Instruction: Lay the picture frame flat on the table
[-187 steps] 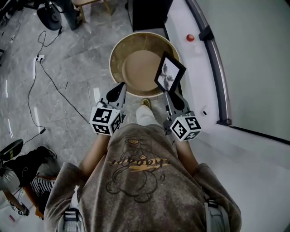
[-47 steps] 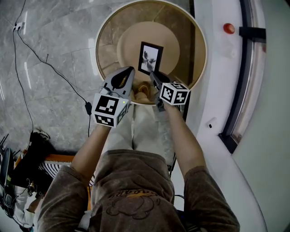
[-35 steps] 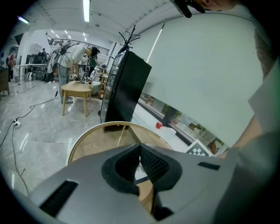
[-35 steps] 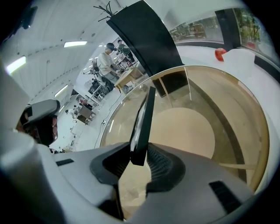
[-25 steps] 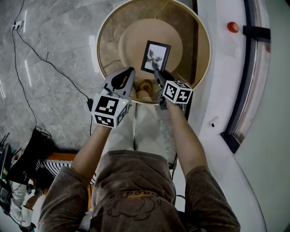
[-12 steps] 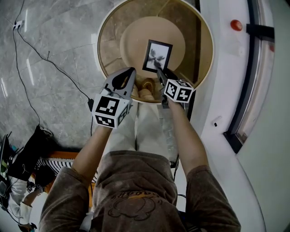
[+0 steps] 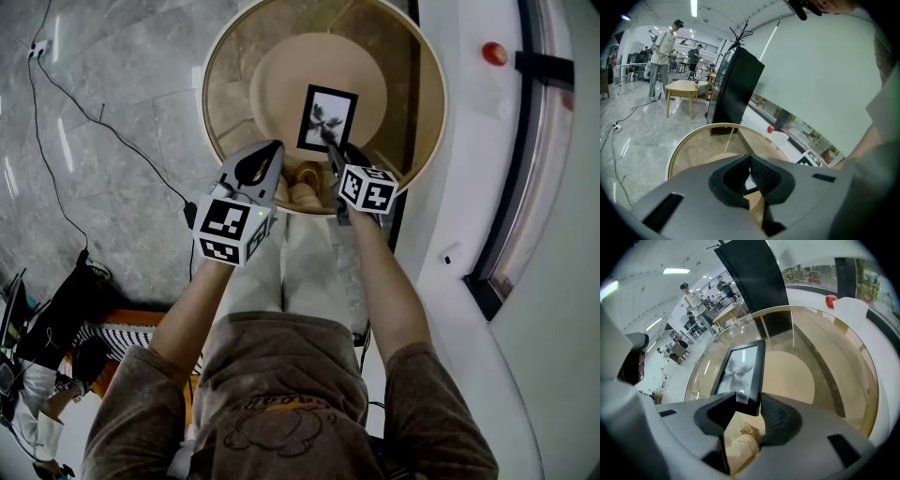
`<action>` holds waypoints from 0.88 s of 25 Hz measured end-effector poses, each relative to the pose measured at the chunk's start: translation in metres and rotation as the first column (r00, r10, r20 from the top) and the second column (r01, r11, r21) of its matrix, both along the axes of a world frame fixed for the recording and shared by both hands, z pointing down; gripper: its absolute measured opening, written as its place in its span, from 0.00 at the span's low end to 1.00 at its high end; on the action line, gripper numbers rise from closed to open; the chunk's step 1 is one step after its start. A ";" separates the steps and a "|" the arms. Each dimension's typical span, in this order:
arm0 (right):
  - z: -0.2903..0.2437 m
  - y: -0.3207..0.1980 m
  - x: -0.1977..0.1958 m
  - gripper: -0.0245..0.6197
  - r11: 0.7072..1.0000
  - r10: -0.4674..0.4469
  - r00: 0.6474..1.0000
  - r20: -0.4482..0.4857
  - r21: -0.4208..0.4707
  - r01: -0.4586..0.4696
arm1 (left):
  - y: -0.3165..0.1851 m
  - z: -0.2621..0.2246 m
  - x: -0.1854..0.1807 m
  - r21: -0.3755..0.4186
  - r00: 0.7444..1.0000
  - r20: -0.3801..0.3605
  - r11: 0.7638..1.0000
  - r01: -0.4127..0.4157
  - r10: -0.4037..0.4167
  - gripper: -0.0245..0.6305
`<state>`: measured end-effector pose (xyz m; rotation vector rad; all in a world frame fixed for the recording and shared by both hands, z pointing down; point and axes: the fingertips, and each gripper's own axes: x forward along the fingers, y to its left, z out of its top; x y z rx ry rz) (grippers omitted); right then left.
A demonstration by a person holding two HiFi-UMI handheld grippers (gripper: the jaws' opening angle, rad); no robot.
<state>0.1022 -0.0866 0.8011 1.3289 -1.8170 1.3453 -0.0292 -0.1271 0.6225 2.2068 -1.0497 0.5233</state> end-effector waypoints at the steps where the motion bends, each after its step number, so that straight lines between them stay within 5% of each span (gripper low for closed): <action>1: 0.000 0.000 0.001 0.31 1.000 0.003 1.000 0.000 0.000 -0.003 | -0.001 0.000 0.000 -0.002 1.000 0.000 1.000 -0.001 0.001 0.07; 12: -0.002 -0.002 -0.003 0.30 0.999 -0.039 0.997 -0.060 0.010 0.040 | -0.001 0.004 0.006 -0.016 1.000 -0.003 1.000 -0.011 0.011 0.07; 22: -0.017 -0.003 0.005 0.20 1.000 -0.001 0.997 -0.071 0.014 0.002 | -0.001 -0.006 0.007 -0.038 1.000 -0.012 0.999 -0.019 0.019 0.07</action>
